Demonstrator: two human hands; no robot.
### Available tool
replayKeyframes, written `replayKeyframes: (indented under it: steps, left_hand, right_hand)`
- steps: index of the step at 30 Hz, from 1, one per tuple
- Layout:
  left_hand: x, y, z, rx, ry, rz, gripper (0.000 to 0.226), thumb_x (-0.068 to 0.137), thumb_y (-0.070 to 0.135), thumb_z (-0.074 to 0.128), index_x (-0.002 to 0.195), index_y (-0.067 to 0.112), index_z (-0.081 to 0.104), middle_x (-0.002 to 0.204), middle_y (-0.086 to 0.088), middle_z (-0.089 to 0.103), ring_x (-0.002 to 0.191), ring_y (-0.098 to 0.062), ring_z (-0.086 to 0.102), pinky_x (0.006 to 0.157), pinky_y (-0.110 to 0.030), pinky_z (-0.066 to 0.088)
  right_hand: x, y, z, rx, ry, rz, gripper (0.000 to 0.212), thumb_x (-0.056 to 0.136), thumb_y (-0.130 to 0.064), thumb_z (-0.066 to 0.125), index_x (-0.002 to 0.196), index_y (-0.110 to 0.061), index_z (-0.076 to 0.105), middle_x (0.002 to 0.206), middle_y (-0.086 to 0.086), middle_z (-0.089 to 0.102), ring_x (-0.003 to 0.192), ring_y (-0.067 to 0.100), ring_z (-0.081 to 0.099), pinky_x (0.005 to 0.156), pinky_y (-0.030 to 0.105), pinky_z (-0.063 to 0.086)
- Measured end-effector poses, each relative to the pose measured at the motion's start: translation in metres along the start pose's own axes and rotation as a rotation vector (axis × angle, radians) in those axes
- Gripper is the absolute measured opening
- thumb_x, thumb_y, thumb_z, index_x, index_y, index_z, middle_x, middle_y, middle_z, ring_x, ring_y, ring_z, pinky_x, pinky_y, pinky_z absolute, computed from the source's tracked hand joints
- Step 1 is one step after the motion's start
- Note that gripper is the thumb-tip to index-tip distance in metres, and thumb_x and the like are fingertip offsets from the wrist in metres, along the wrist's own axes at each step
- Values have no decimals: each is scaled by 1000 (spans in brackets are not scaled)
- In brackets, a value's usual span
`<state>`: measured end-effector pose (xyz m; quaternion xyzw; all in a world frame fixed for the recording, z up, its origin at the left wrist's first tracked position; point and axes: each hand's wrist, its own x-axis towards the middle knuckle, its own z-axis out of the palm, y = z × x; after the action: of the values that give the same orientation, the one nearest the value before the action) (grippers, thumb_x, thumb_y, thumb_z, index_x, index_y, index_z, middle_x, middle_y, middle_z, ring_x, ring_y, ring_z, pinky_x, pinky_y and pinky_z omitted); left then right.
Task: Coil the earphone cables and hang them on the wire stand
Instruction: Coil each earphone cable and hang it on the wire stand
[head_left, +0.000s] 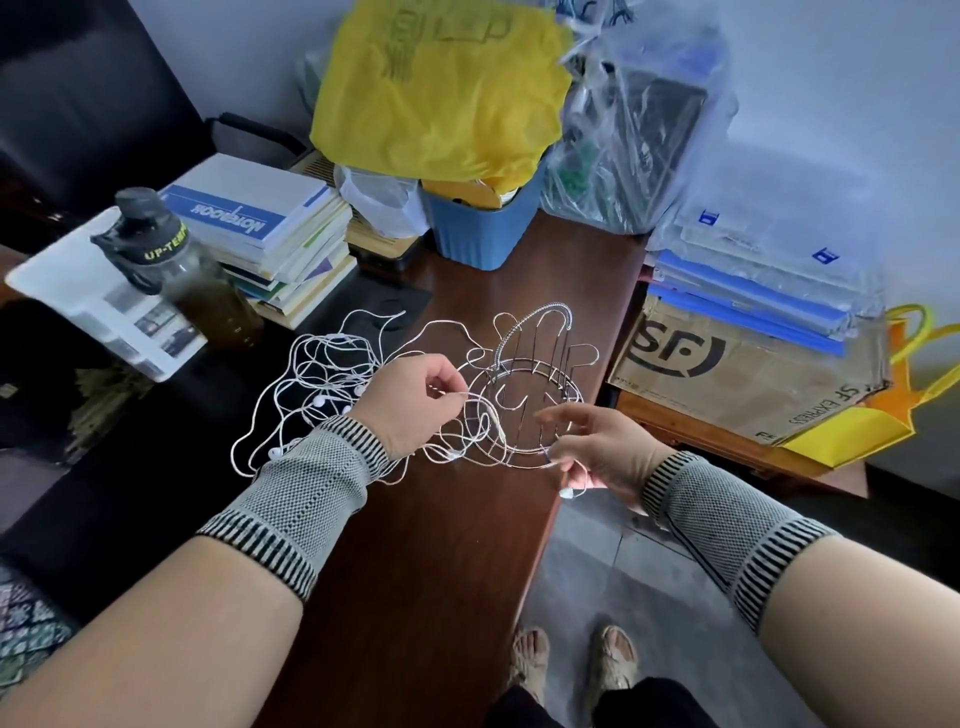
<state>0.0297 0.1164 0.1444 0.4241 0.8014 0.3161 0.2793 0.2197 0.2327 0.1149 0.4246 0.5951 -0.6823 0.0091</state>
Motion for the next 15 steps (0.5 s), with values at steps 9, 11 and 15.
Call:
replayKeyframes:
  steps: [9,11,15]
  left_hand:
    - [-9,13,-9,-472,-164,-32,8,89,3,66,84,10,63,91,-14,74,81,-17,71,65,-27,57]
    - [-8,14,-11,-507,-142,-32,9,90,2,64,85,10,63,89,-12,75,80,-16,71,64,-27,56]
    - [-4,10,-17,-420,14,-74,8,89,8,67,84,13,64,89,-5,74,84,-13,69,69,-30,59]
  right_hand:
    - [8,-12,26,-215,-128,23,50,82,-17,73,129,-22,57,98,16,65,65,17,60,65,31,58]
    - [8,-16,29,-244,-144,20,30,83,-22,73,113,-21,67,108,14,65,85,24,65,66,29,58]
    - [3,-26,15,-103,-39,-15,9,87,-9,66,78,-6,69,62,-1,50,53,10,43,57,28,53]
